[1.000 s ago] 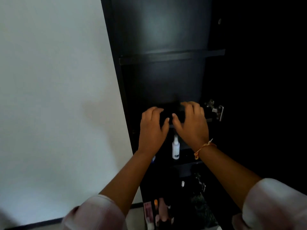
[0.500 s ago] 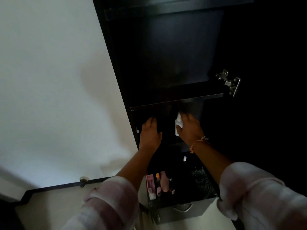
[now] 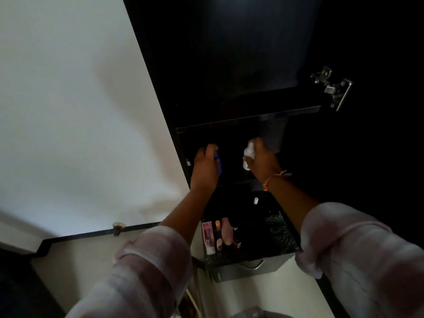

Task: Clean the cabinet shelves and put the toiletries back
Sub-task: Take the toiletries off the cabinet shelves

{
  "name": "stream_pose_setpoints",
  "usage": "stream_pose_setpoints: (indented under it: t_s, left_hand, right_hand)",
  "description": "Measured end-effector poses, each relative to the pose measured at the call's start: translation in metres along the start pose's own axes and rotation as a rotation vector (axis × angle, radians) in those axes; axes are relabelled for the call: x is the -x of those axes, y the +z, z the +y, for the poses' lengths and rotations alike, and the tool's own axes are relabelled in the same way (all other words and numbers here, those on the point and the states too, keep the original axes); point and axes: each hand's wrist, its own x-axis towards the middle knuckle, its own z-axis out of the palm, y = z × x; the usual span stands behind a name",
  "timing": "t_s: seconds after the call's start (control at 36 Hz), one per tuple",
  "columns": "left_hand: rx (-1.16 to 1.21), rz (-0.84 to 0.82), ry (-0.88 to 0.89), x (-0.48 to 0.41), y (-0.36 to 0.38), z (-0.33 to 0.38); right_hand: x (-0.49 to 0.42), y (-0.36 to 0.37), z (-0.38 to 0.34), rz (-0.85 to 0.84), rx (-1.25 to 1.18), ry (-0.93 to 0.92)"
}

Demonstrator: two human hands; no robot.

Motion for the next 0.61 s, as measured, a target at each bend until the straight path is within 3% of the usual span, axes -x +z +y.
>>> stream_pose_setpoints:
  t_s: [0.22, 0.44, 0.61]
  left_hand:
    - [0.126, 0.010, -0.028, 0.008, 0.006, 0.001]
    - [0.368, 0.165, -0.031, 0.043, 0.000, 0.008]
    - [0.519, 0.153, -0.267, 0.090, 0.002, -0.002]
  right_hand:
    - [0.017, 0.007, 0.011, 0.090, 0.006, -0.074]
    - [0.061, 0.012, 0.017, 0.207, -0.158, -0.051]
    - [0.103, 0.022, 0.034, 0.185, -0.085, -0.020]
